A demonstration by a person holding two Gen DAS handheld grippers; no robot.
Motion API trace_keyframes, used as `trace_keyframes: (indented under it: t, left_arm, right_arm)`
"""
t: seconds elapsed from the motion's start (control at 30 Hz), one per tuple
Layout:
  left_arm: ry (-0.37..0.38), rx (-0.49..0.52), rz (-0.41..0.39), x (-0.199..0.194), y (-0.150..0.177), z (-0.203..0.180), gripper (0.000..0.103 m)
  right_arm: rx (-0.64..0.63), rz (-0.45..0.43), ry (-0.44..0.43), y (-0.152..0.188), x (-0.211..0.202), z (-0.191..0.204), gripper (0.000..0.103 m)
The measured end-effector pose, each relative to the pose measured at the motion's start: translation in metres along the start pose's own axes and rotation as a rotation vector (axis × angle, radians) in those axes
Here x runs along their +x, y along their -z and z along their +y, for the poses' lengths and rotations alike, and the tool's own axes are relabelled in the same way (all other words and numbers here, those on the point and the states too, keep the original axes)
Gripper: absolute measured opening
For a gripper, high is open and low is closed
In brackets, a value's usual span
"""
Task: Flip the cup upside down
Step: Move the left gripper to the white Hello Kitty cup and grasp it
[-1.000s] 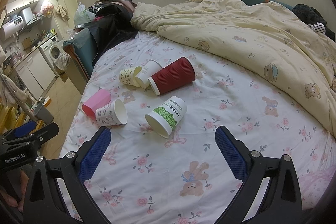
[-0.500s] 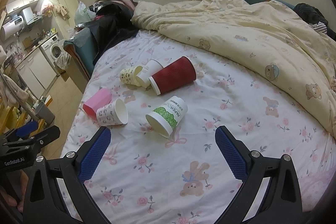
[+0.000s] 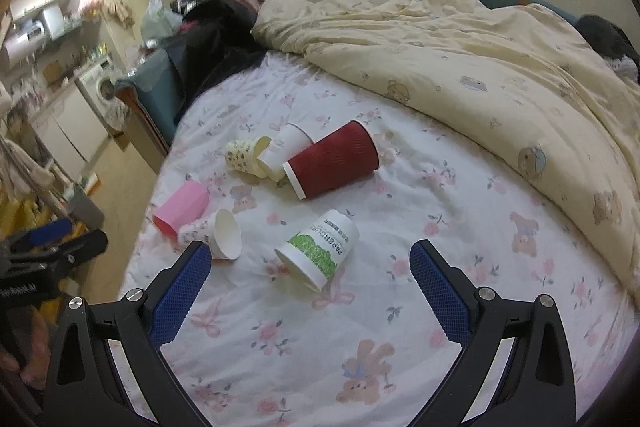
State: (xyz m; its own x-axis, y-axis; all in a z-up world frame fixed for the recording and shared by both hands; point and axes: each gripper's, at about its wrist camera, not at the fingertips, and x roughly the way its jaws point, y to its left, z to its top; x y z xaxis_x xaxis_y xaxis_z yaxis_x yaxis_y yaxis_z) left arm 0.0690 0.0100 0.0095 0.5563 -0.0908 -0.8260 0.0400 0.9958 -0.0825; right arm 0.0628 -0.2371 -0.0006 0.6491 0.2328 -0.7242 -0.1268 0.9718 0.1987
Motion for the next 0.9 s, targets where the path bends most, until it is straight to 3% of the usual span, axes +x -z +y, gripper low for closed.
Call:
trace_keyframes:
  t: [0.23, 0.37, 0.43, 0.53, 0.67, 0.83, 0.9]
  left_arm:
    - [0.001, 0.012, 0.069, 0.023, -0.013, 0.004, 0.103]
    - [-0.003, 0.096, 0.153, 0.044, -0.025, 0.002, 0.103]
    - [0.014, 0.167, 0.231, 0.059, -0.032, -0.003, 0.103]
    - [0.029, 0.373, 0.338, 0.085, -0.035, -0.021, 0.103]
    - [0.038, 0.608, 0.390, 0.114, -0.037, -0.036, 0.101]
    - [0.083, 0.802, 0.454, 0.143, -0.035, -0.053, 0.098]
    - [0.070, 0.850, 0.488, 0.156, -0.032, -0.059, 0.098]
  right_arm:
    - [0.003, 0.048, -0.021, -0.016, 0.030, -0.001, 0.102]
    - [-0.025, 0.080, -0.045, -0.019, 0.048, 0.003, 0.102]
    - [-0.024, 0.097, -0.054, -0.019, 0.055, 0.001, 0.102]
    - [-0.006, 0.115, -0.042, -0.016, 0.063, -0.006, 0.102]
    - [0.005, 0.145, -0.054, -0.014, 0.072, -0.012, 0.102]
    - [0.027, 0.161, -0.051, -0.015, 0.077, -0.020, 0.102]
    - [0.043, 0.172, -0.051, -0.014, 0.080, -0.024, 0.102]
